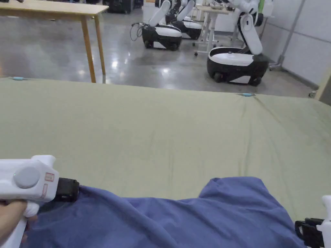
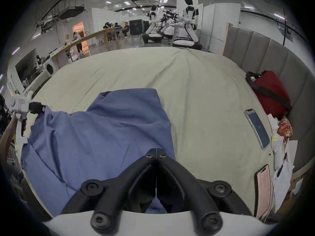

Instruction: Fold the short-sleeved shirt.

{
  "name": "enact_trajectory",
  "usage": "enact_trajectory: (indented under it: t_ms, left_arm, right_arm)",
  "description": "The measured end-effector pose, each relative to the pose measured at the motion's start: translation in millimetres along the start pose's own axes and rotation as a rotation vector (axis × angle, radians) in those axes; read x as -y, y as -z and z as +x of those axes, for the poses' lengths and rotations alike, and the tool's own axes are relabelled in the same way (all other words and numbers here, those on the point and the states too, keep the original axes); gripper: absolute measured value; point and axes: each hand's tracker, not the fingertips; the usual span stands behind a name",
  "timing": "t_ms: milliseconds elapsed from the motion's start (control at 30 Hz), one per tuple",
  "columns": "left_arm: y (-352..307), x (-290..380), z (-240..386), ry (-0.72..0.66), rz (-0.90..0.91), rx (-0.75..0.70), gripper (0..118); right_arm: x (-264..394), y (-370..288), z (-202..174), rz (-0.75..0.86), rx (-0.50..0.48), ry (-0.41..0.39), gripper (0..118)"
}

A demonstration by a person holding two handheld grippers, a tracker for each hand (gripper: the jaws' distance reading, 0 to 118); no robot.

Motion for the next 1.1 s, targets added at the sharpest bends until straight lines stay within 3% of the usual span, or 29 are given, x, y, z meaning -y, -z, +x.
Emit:
enact_trajectory:
  t_ms: [67,100,133,167,200,233,267,300,367,467,600,633,667,700,833,1100]
  left_arm:
    - [-4,4,5,0.040,0.009,-0.053,80]
    - [-13,7,6,0.038,0.055,-0.041,56]
    - [-19,7,6,0.031,0.056,-0.008,7]
    - [-22,7,6,0.035,0.067,0.001,0]
    - [-24,9,3,0.038,0.071,0.000,0]
    - [-25,7,3,0.044,0.060,0.009,0]
    - [-23,7,2,0.043,0.053,0.017,0]
    - [-22,7,2,0.037,0.044,0.018,0]
    - [-21,7,-2,0.027,0.040,0.026,0]
    - [-18,7,-4,0.013,0.032,0.034,0]
    - [-18,7,-3,0.026,0.034,0.030,0]
    - [-18,8,-4,0.026,0.035,0.030,0]
    - [-19,8,-5,0.027,0.034,0.032,0]
    - [-21,8,-6,0.031,0.030,0.035,0]
    - [-41,10,-11,0.030,0.063,0.035,0]
    - [-116,35,-23,0.041,0.145,0.073,0]
  right_arm:
    - [-7,5,3,-0.005,-0.007,0.009,1]
    - [-11,7,4,-0.004,-0.013,0.010,1]
    - [-15,10,4,-0.003,-0.017,0.013,9]
    - [-20,14,5,-0.001,-0.021,0.018,37]
    - [-26,20,7,-0.001,-0.030,0.026,81]
    - [-32,28,8,-0.013,-0.030,0.026,118]
    - [-37,37,8,-0.055,-0.035,0.023,116]
    - [-44,39,7,0.019,-0.040,0.003,116]
    - [-51,50,3,-0.086,-0.024,-0.016,116]
    - [-66,90,4,-0.113,0.001,-0.031,111]
    - [-71,116,9,-0.183,-0.008,-0.025,68]
    - [-67,113,9,-0.170,0.006,-0.028,40]
    - [-67,107,8,-0.153,0.003,-0.031,30]
    - [-68,98,11,-0.133,-0.034,-0.013,8]
    - [-72,67,23,-0.076,-0.091,0.061,5]
    - [-56,-24,15,0.028,-0.126,0.060,5]
